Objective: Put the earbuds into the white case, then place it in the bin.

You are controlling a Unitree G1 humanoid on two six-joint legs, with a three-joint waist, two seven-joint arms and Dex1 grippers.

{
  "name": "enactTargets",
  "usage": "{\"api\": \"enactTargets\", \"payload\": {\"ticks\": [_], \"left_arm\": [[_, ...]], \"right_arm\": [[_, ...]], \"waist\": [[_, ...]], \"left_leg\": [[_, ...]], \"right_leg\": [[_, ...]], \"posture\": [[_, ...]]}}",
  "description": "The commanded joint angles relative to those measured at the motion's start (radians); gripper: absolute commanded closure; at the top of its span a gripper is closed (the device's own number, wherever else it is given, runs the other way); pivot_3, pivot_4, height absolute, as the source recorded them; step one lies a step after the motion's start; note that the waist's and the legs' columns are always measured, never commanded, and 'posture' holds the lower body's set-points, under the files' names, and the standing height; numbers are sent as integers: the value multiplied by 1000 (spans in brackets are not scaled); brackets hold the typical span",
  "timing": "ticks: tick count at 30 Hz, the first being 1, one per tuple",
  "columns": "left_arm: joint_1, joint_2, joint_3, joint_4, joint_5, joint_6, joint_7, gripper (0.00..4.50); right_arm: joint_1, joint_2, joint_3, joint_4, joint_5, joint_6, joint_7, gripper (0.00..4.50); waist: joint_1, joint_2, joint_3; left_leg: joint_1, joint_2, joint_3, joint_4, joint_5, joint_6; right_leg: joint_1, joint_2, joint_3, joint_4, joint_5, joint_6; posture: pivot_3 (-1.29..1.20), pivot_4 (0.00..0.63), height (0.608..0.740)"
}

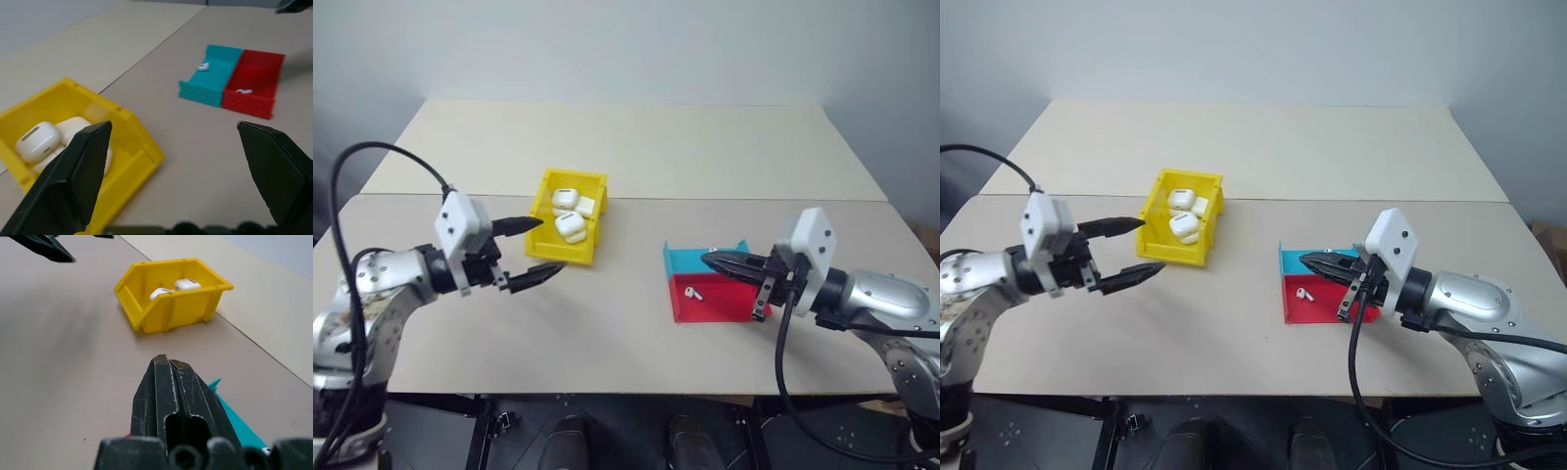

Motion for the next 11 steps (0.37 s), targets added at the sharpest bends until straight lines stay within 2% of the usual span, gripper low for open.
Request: {"api": "enactTargets", "payload": {"ticks": [1, 7, 11], "left_arm": [[72, 41, 109, -110, -114, 44, -35, 34], [216, 58, 231, -246, -195, 83, 7, 34], [261, 57, 258, -284, -231, 91, 34, 34]], "right_arm": [[12, -23, -51, -19, 12, -42, 43, 4500], [55, -90, -89, 16, -3, -81, 148, 4500], [61, -115, -102, 36, 5, -100, 207, 4500]], "waist": [[0, 0, 0], [-1, 0, 0], [1, 0, 0]], "left_leg": [[0, 0, 0, 0, 0, 0], [1, 0, 0, 0, 0, 0], [3, 0, 0, 0, 0, 0]], "right_leg": [[0, 0, 0, 0, 0, 0], [0, 0, 0, 0, 0, -1], [2, 0, 1, 0, 0, -1]], "posture": [[0, 150, 740], [0, 150, 740], [0, 150, 740]]}}
